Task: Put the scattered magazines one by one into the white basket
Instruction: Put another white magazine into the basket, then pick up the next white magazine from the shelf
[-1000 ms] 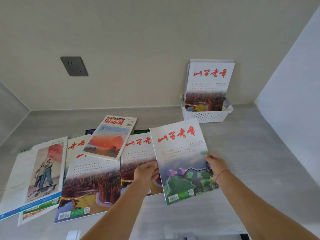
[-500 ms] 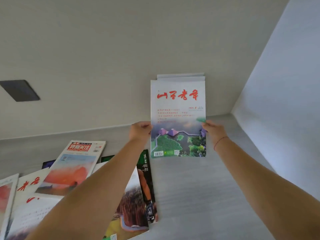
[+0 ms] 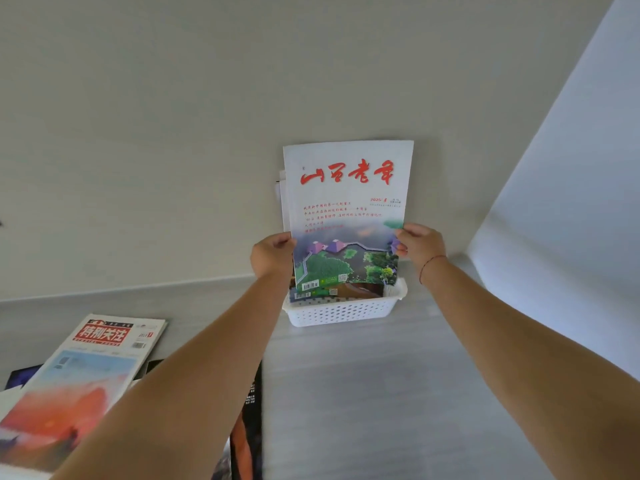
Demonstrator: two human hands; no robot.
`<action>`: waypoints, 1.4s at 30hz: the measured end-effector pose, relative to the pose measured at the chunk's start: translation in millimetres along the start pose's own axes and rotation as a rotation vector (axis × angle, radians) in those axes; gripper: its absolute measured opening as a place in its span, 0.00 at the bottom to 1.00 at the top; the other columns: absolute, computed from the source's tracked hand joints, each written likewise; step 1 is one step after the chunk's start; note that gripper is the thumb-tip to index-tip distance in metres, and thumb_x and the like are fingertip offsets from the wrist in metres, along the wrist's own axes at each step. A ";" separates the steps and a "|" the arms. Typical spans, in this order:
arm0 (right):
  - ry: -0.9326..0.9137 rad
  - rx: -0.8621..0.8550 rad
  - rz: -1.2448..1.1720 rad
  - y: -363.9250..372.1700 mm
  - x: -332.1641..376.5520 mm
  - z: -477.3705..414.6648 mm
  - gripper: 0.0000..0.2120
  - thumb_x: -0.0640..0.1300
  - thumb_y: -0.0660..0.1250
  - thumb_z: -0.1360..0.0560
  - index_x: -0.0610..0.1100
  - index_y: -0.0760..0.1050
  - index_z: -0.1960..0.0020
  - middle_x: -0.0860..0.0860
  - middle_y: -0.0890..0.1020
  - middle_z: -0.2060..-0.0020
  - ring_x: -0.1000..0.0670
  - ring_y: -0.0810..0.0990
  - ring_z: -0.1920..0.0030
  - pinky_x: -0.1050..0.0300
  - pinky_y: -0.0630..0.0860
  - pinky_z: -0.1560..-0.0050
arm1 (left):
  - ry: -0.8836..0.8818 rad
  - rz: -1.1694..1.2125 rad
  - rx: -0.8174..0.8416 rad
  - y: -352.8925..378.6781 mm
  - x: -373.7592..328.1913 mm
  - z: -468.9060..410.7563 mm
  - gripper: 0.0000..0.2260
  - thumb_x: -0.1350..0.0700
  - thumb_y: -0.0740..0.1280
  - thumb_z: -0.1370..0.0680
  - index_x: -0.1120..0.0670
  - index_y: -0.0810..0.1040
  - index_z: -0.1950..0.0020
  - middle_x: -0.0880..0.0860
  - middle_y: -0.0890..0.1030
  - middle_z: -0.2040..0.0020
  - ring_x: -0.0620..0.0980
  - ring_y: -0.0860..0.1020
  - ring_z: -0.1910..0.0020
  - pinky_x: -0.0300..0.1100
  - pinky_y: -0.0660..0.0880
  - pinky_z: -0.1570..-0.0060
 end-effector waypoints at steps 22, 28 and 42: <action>0.051 0.067 0.298 29.3 -31.1 5.9 0.14 0.37 0.54 0.23 0.39 0.77 0.48 0.44 0.77 0.63 0.48 0.73 0.64 0.62 0.69 0.66 | -0.036 -0.170 0.086 4.2 23.8 -16.4 0.12 0.60 0.62 0.22 0.53 0.82 0.43 0.49 0.80 0.53 0.52 0.76 0.57 0.40 0.72 0.57; -0.001 -0.292 0.336 40.8 -30.8 53.8 0.10 0.35 0.58 0.26 0.40 0.71 0.66 0.41 0.76 0.66 0.45 0.68 0.67 0.62 0.63 0.70 | -0.039 -0.148 0.062 -51.2 44.8 7.4 0.09 0.59 0.63 0.22 0.50 0.83 0.54 0.51 0.82 0.54 0.52 0.78 0.51 0.44 0.76 0.46; 0.241 0.250 0.468 186.7 -111.2 275.2 0.13 0.36 0.57 0.27 0.48 0.64 0.68 0.49 0.65 0.72 0.50 0.66 0.68 0.57 0.60 0.62 | -0.196 -0.379 -0.058 -261.0 170.4 68.3 0.14 0.58 0.62 0.21 0.54 0.77 0.37 0.56 0.80 0.39 0.57 0.80 0.47 0.41 0.78 0.59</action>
Point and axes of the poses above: each hand's wrist, its own z-axis away from the middle knuckle, its own y-axis out of the palm, x = y × z, the point moved 3 cm from there along -z, towards the middle knuckle
